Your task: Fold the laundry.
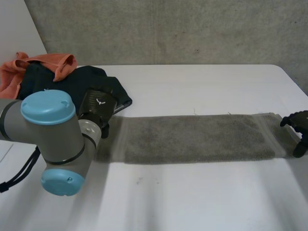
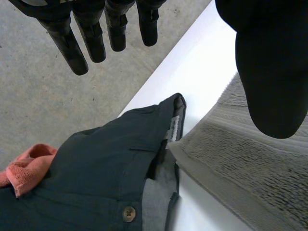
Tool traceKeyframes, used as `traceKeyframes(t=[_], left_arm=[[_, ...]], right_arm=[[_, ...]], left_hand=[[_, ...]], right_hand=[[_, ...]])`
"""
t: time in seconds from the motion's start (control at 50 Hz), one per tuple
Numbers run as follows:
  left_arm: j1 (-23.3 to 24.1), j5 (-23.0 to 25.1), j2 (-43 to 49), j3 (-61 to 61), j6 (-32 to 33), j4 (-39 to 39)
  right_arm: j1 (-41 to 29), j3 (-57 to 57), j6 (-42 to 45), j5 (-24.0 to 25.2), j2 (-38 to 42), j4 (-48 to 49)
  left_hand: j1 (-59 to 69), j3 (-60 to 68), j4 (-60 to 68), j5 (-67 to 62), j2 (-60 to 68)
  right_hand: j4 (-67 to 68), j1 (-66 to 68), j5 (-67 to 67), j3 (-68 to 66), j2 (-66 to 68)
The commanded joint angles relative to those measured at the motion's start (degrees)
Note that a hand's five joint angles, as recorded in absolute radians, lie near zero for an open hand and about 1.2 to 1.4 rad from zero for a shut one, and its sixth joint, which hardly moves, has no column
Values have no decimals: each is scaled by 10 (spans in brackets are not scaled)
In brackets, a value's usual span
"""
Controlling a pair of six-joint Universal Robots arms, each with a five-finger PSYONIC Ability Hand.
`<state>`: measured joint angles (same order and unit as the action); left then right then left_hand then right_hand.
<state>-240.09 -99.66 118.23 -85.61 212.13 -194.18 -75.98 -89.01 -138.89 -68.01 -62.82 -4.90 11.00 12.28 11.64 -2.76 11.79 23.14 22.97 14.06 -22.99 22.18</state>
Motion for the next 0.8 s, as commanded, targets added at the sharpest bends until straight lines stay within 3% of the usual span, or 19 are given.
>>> traceKeyframes(t=[0.02, 0.04, 0.06, 0.08, 0.28, 0.36, 0.42, 0.64, 0.7, 0.8], left_arm=[[1, 0, 3, -10, -4, -19], [1, 0, 3, -10, -4, -19], [1, 0, 3, -10, -5, -19], [1, -1, 3, -10, -5, -19], [-2, -1, -37, -27, -9, -18], [-1, 0, -69, -53, -9, -18], [-2, 1, -86, -66, -9, -18], [-2, -2, -116, -90, -18, -19], [-1, -2, -121, -98, -26, -19], [1, -2, -122, -118, -33, -19]], right_arm=[[6, -18, 34, -5, 46, 89], [7, -18, 35, -6, 52, 99], [8, -15, 39, -6, 61, 116], [9, -12, 39, -8, 64, 121], [83, -6, 70, -41, 54, 154], [124, 1, 150, -48, 14, 164], [115, -5, 192, -43, -10, 169], [-240, -18, 168, 7, -55, 223], [-360, -21, 172, 26, -40, 238], [-468, -33, 179, 45, 15, 259]], left_hand=[[-10, -23, -16, 28, -18], [-10, -23, -16, 28, -18], [-10, -23, -16, 28, -18], [-10, -23, -16, 28, -18], [-10, -23, -16, 28, -18], [-10, -23, -16, 28, -18], [-10, -23, -16, 28, -18], [-10, -23, -16, 28, -18], [-10, -23, -16, 28, -18], [-10, -23, -16, 28, -18]], right_hand=[[90, 91, 80, -91, 99], [141, 143, 132, -143, 151], [477, 478, 467, -478, 486], [568, 569, 558, -569, 577], [569, 570, 559, -570, 578], [569, 570, 559, -570, 578], [569, 570, 559, -570, 578], [569, 570, 559, -570, 578], [569, 570, 559, -570, 578], [569, 570, 559, -570, 578]])
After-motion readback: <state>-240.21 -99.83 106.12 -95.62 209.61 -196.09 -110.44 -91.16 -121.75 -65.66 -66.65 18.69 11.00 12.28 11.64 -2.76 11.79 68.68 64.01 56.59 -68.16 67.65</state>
